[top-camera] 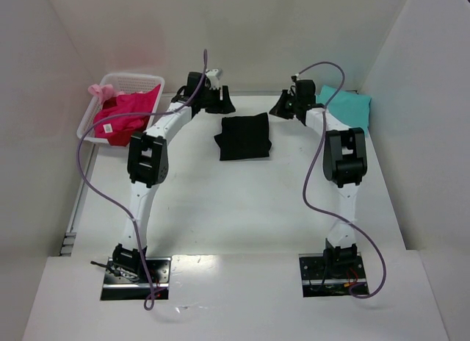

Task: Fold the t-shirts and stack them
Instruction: Smooth out wrinkles on the folded tshirt

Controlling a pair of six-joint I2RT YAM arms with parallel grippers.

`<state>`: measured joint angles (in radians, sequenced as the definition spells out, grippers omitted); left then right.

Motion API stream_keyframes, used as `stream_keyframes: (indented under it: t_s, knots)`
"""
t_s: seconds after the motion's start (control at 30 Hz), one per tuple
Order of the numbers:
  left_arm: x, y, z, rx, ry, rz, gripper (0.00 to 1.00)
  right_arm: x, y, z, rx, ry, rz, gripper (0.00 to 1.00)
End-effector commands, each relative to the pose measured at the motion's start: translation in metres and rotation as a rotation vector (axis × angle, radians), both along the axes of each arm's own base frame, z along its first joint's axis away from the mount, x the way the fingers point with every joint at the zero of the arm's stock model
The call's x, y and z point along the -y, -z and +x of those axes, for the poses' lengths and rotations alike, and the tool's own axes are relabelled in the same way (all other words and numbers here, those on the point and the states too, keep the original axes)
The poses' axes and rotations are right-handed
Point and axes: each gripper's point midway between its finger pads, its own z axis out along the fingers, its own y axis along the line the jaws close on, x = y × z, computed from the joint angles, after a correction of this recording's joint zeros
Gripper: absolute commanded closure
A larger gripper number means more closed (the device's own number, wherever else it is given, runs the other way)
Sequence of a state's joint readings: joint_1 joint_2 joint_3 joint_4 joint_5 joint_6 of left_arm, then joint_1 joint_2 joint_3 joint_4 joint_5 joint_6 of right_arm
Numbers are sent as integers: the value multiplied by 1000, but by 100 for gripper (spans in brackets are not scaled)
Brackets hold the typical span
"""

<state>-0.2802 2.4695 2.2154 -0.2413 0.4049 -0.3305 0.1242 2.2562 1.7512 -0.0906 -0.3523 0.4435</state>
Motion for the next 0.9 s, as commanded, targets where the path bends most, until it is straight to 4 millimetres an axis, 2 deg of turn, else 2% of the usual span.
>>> stream_keyframes:
  t_s: [0.0,0.03,0.07,0.1,0.13,0.17,0.3,0.33,0.37,0.4,0.47,0.6,0.63,0.67,0.7,0.83,0.87]
  knots:
    - [1,-20,-14,36,25,25,29,-13,-88,-12,176,-74,34,100]
    - [-2,-1,-23,-5,26,37,29,-13,-84,-16,177,-93,20,100]
    - [-3,4,-27,-9,26,38,31,-21,-87,-20,184,-107,21,100]
    - [2,-3,-29,24,35,29,31,-28,-88,-21,201,-126,15,100]
    - [2,1,-32,15,28,21,31,-30,-89,-25,202,-142,24,100]
    - [2,14,-37,-6,36,21,31,-37,-84,-29,195,-162,30,100]
    - [5,19,-31,-19,17,-6,31,-49,-45,-31,124,-190,32,100]
    - [5,27,-31,-32,17,-3,31,-52,-41,-30,112,-195,43,100]
    - [6,23,-30,-30,12,-12,31,-53,-26,-31,86,-203,46,100]
    - [6,29,-30,-39,11,-9,30,-53,-21,-31,69,-197,53,100]
    - [5,23,-25,-18,-1,-7,28,-52,-8,-30,48,-186,45,100]
    - [6,22,-17,-3,-9,-7,27,-46,0,-20,54,-152,10,100]
    - [6,28,-18,-11,-9,-4,27,-46,3,-18,53,-152,10,100]
    - [5,22,-14,5,-18,-3,27,-45,6,-15,58,-149,-2,100]
    - [5,27,-14,-4,-18,0,27,-45,16,-15,40,-149,-4,100]
    - [3,27,-9,3,-39,11,26,-40,20,-1,44,-110,-31,100]
    - [2,27,-7,5,-48,16,26,-40,28,-1,30,-110,-32,100]
